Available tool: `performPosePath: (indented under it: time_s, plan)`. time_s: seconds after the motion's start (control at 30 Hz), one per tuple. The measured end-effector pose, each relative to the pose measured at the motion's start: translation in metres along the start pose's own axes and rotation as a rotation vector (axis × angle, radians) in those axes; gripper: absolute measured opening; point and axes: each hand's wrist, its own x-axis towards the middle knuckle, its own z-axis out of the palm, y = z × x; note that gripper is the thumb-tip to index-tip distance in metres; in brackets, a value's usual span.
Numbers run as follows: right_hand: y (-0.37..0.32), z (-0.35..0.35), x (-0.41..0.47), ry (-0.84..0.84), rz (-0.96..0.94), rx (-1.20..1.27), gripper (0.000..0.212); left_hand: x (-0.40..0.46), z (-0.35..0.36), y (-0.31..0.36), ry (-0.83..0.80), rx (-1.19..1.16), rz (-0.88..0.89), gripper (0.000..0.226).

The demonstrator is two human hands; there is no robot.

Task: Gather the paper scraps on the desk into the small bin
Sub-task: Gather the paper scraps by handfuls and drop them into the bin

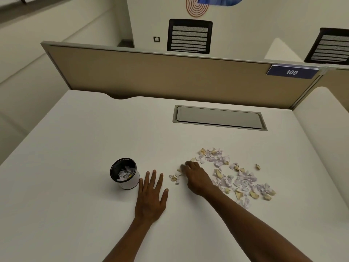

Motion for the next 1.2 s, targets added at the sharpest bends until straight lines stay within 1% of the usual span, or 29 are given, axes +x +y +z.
performPosePath:
  time_s: [0.07, 0.13, 0.17, 0.27, 0.33, 0.37, 0.43, 0.5, 0.6, 0.67, 0.73, 0.77, 0.87, 0.93, 0.97, 1.03, 1.1, 1.13, 1.2]
  plan:
    - [-0.002, 0.007, -0.008, 0.011, -0.064, -0.020, 0.056, 0.001, -0.001, 0.000, 0.003, -0.012, 0.008, 0.063]
    - [-0.001, 0.013, -0.018, 0.045, -0.096, 0.027, 0.061, 0.001, -0.001, 0.000, 0.003, -0.031, 0.008, 0.063]
    - [0.000, 0.014, -0.021, 0.071, -0.079, 0.056, 0.066, 0.002, -0.001, 0.000, 0.005, -0.047, 0.004, 0.062]
    - [0.010, 0.005, -0.018, 0.161, 0.117, 0.174, 0.073, 0.007, -0.001, 0.003, 0.007, -0.125, 0.008, 0.059]
    - [0.017, -0.004, -0.010, 0.167, 0.230, 0.211, 0.076, 0.010, 0.000, 0.009, 0.004, -0.162, 0.036, 0.058]
    - [0.020, -0.008, -0.006, 0.148, 0.249, 0.209, 0.077, 0.012, 0.002, 0.014, -0.009, -0.182, 0.045, 0.058]
    - [0.022, -0.013, 0.000, 0.093, 0.215, 0.180, 0.080, 0.015, 0.005, 0.022, -0.037, -0.215, 0.050, 0.059]
    - [0.021, -0.011, 0.003, 0.040, 0.134, 0.110, 0.079, 0.016, 0.009, 0.027, -0.036, -0.207, 0.048, 0.060]
    - [0.017, -0.002, -0.003, 0.000, 0.007, 0.003, 0.069, 0.013, 0.014, 0.026, -0.013, -0.142, 0.072, 0.061]
    - [0.013, 0.003, -0.008, 0.008, -0.057, 0.038, 0.067, 0.012, 0.016, 0.024, 0.000, -0.117, 0.082, 0.063]
    - [0.011, 0.003, -0.009, 0.044, -0.063, 0.127, 0.069, 0.013, 0.017, 0.025, 0.004, -0.126, 0.072, 0.064]
    - [0.011, 0.001, -0.008, 0.080, -0.030, 0.171, 0.071, 0.013, 0.017, 0.026, 0.006, -0.129, 0.069, 0.065]
    - [0.018, -0.007, 0.002, 0.182, 0.163, 0.235, 0.071, 0.012, 0.016, 0.026, 0.007, -0.148, 0.068, 0.066]
    - [0.024, -0.011, 0.007, 0.141, 0.229, 0.184, 0.071, 0.011, 0.015, 0.026, 0.007, -0.155, 0.070, 0.065]
    - [0.026, -0.012, 0.008, 0.100, 0.221, 0.145, 0.071, 0.011, 0.014, 0.026, 0.006, -0.153, 0.071, 0.065]
    - [0.026, -0.009, 0.006, 0.042, 0.144, 0.055, 0.066, 0.011, 0.014, 0.026, 0.003, -0.143, 0.079, 0.065]
    - [0.022, -0.001, -0.001, 0.039, 0.047, -0.005, 0.057, 0.012, 0.014, 0.026, 0.000, -0.137, 0.090, 0.064]
    - [0.020, 0.004, -0.007, 0.042, 0.000, -0.011, 0.055, 0.012, 0.013, 0.026, -0.003, -0.136, 0.094, 0.064]
    - [0.017, 0.013, -0.018, 0.038, -0.068, 0.036, 0.059, 0.012, 0.012, 0.026, -0.013, -0.134, 0.098, 0.062]
